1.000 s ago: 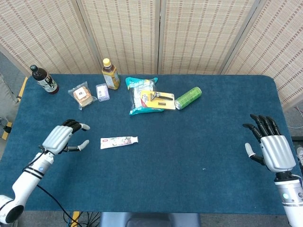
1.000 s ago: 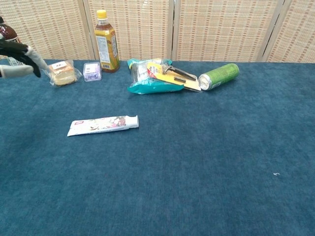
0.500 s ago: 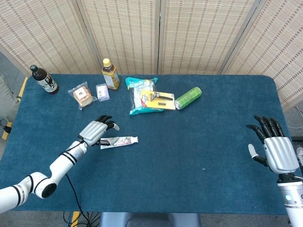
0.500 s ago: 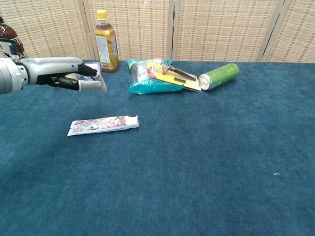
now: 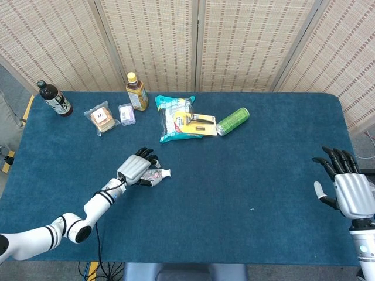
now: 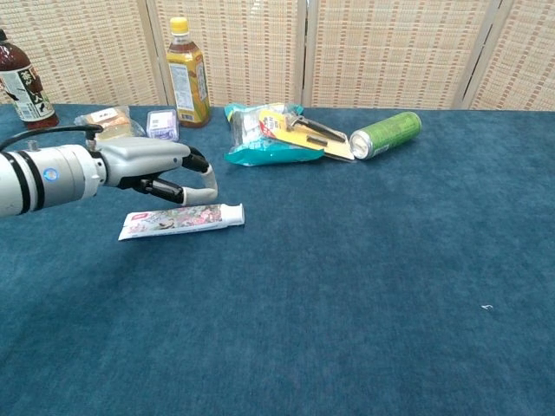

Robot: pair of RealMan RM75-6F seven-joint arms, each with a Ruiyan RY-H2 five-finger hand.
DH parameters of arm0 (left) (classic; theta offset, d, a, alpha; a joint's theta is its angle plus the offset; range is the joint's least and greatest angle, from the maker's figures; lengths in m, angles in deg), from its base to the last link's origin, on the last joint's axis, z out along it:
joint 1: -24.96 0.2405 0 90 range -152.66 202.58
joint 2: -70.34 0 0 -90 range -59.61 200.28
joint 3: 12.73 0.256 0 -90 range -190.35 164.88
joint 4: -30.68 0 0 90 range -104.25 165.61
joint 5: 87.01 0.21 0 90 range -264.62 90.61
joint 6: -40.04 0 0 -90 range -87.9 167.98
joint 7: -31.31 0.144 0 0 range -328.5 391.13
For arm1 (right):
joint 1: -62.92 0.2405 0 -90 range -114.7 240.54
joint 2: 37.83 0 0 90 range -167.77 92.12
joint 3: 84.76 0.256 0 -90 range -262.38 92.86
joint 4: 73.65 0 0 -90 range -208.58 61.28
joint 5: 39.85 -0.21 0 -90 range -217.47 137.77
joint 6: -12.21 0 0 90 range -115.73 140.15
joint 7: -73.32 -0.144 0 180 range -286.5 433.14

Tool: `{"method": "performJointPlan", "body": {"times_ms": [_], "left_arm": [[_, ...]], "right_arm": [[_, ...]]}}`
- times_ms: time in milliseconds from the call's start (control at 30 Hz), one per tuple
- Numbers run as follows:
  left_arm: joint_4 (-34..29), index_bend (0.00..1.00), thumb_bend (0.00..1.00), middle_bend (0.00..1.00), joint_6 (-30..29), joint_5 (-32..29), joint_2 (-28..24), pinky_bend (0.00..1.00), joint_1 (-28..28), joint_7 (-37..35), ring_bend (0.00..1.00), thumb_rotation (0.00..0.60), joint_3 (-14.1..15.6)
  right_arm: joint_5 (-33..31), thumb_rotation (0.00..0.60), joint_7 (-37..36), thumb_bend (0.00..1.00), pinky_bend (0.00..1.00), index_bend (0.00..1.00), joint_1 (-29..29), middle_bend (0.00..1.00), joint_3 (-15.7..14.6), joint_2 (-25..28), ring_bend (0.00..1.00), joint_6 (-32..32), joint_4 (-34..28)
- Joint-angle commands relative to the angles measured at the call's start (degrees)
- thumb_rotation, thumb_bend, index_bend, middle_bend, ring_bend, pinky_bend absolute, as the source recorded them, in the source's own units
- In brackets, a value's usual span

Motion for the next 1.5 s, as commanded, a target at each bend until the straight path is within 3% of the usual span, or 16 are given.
{"method": "performJointPlan", "body": {"times_ms": [33,333,733,800,867,967,1500], "left_arm": [[1.0,0.29,0.26,0.16,0.3,-0.4,0.9,0.0,-0.7,0.7,0.0,0.107,0.0],[2.9,0.29,0.26,0.16,1.7,-1.7,2.7,0.0,-1.6,2.1,0.0,0.096,1.0],[-4.9,0.33,0.26,0.16,-2.5,4.4,-2.1,0.0,1.4,-2.6,0.0,0.107,4.8],[-5.3,0.33,0.26,0.16,-3.8,5.3,-2.2,0.0,2.1,-3.5,0.0,0.234,5.1],[-5.1,0.32,0.26,0.16,-4.9,5.9,-2.1,0.0,2.5,-4.4,0.0,0.412,5.2],[-4.1,0.31,0.26,0.16,-5.6,6.2,-1.7,0.0,2.6,-5.9,0.0,0.59,4.9],[2.5,0.34,0.26,0.19,-4.4,5.5,2.2,0.0,2.0,-7.8,0.01,0.6,4.5]], "right_arm": [[0.0,0.6,-0.4,0.36,0.0,0.25,-0.3,0.11,-0.1,0.2,0.0,-0.3,0.2],[0.2,0.6,-1.1,0.36,0.0,0.25,-0.8,0.11,-0.2,0.3,0.0,-0.5,0.6],[1.0,0.6,-0.7,0.36,0.0,0.25,-1.4,0.11,-0.5,0.2,0.0,-1.3,0.0],[1.3,0.6,-0.5,0.36,0.0,0.25,-1.5,0.11,-0.5,0.1,0.0,-1.4,-0.1],[1.7,0.6,-0.5,0.36,0.0,0.25,-1.6,0.11,-0.6,0.1,0.0,-1.6,-0.3],[2.3,0.6,-0.4,0.36,0.0,0.25,-1.8,0.11,-0.8,0.2,0.0,-1.9,-0.5],[3.4,0.6,-0.7,0.36,0.0,0.25,-3.2,0.11,-1.1,0.8,0.0,-3.9,-1.3]]}}
